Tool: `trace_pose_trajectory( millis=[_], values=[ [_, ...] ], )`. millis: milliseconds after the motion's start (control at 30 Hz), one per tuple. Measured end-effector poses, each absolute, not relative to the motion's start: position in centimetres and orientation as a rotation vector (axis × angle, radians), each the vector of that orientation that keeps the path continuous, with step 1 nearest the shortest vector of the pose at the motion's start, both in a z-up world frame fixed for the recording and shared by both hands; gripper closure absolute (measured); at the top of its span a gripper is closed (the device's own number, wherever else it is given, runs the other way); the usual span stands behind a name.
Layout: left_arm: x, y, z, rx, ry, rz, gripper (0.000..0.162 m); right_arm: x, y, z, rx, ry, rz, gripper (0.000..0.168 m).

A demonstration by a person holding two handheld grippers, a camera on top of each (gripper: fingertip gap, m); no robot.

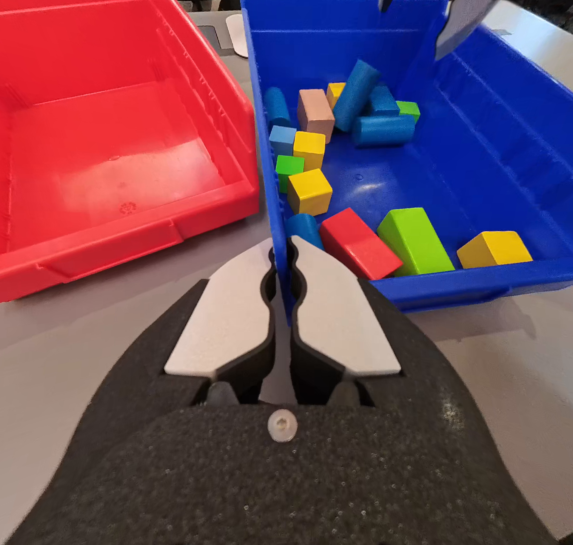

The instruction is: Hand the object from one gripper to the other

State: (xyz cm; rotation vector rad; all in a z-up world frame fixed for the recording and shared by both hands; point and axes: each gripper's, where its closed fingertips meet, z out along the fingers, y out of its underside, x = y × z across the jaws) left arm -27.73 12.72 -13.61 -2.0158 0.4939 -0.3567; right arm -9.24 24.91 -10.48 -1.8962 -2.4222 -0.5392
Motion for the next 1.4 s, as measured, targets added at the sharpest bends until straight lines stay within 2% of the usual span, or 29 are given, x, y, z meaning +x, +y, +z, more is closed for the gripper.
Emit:
trace_pose_trajectory(
  millis=[67, 167, 267, 300, 333, 367, 433, 467, 500, 533, 600, 733, 800, 833, 867, 900, 933, 1033, 1067, 1167, 1200, 1300, 1367, 1400],
  values=[
    [-27.7, 12.7, -13.6, -2.020, 0.486, -0.366, 0.158, -9.6, 24.6, -11.4, -1.940, -2.378, -0.471, 0.106],
    [-27.7, 12.7, -13.6, -2.026, 0.481, -0.377, 0.158, -7.8, 27.2, -13.4, -1.904, -2.358, -0.786, 0.106],
    [-27.7, 12.7, -13.6, -2.031, 0.476, -0.388, 0.158, -6.4, 27.8, -16.4, -1.960, -2.402, -0.847, 0.124],
    [-27.7, 12.7, -13.6, -2.030, 0.477, -0.386, 0.158, -6.1, 27.8, -16.8, -1.941, -2.441, -0.909, 0.145],
    [-27.7, 12.8, -13.6, -2.028, 0.479, -0.380, 0.158, -6.3, 28.0, -16.8, -1.862, -2.476, -0.935, 0.145],
    [-27.7, 12.8, -13.6, -2.026, 0.483, -0.371, 0.158, -7.2, 27.8, -17.0, -1.838, -2.463, -0.865, 0.142],
    [-27.7, 12.8, -13.6, -2.023, 0.488, -0.360, 0.158, -10.0, 25.4, -17.6, -1.996, -2.391, -0.441, 0.091],
    [-27.7, 12.8, -13.6, -2.022, 0.488, -0.358, 0.158, -10.8, 24.1, -17.5, -2.109, -2.335, -0.260, 0.079],
    [-27.7, 12.8, -13.6, -2.021, 0.488, -0.361, 0.158, -11.2, 23.1, -17.2, -2.183, -2.310, -0.122, 0.078],
    [-27.7, 12.8, -13.6, -2.021, 0.487, -0.366, 0.158, -12.0, 21.8, -16.4, -2.238, -2.277, 0.092, 0.098],
    [-27.7, 12.8, -13.6, -2.022, 0.483, -0.378, 0.158, -14.4, 20.1, -14.0, -2.281, -2.137, 0.483, 0.106],
    [-27.7, 12.8, -13.6, -2.024, 0.479, -0.379, 0.158, -13.9, 25.6, -14.1, -2.187, -2.002, 0.051, 0.092],
    [-27.7, 12.8, -13.6, -2.025, 0.481, -0.377, 0.158, -14.6, 27.2, -15.4, -2.193, -1.931, -0.005, 0.076],
    [-27.7, 12.8, -13.6, -2.026, 0.481, -0.379, 0.158, -15.0, 27.7, -16.1, -2.193, -1.928, -0.015, 0.074],
    [-27.6, 12.8, -13.6, -2.026, 0.480, -0.382, 0.158, -16.2, 27.7, -16.2, -2.178, -1.900, 0.108, 0.082],
    [-27.6, 12.8, -13.6, -2.026, 0.479, -0.382, 0.158, -17.7, 27.9, -16.0, -2.150, -1.826, 0.243, 0.071],
    [-27.7, 12.8, -13.6, -2.025, 0.480, -0.378, 0.158, -18.4, 27.4, -16.2, -2.153, -1.814, 0.348, 0.078],
    [-27.7, 12.9, -13.6, -2.017, 0.483, -0.328, 0.159, -19.0, 25.9, -17.3, -2.143, -1.838, 0.382, 0.050],
    [-27.7, 12.9, -13.6, -2.017, 0.480, -0.323, 0.159, -17.8, 25.5, -17.7, -2.143, -1.934, 0.241, 0.051],
    [-27.9, 13.2, -13.6, -2.024, 0.459, -0.344, 0.159, -12.1, 23.7, -17.6, -2.300, -2.153, -0.156, 0.069],
    [-27.9, 13.3, -13.7, -2.026, 0.457, -0.347, 0.159, -10.4, 22.4, -17.0, -2.421, -2.196, -0.194, 0.093],
    [-27.9, 13.3, -13.6, -2.027, 0.454, -0.358, 0.159, -7.3, 18.3, -14.6, -2.720, -2.250, -0.155, 0.087],
    [-27.9, 13.2, -13.6, -2.029, 0.452, -0.370, 0.159, -9.6, 20.4, -13.9, -2.501, -2.194, -0.088, 0.090],
    [-27.9, 13.2, -13.6, -2.030, 0.452, -0.370, 0.159, -11.5, 21.6, -13.7, -2.410, -2.110, -0.012, 0.096]
  ],
)
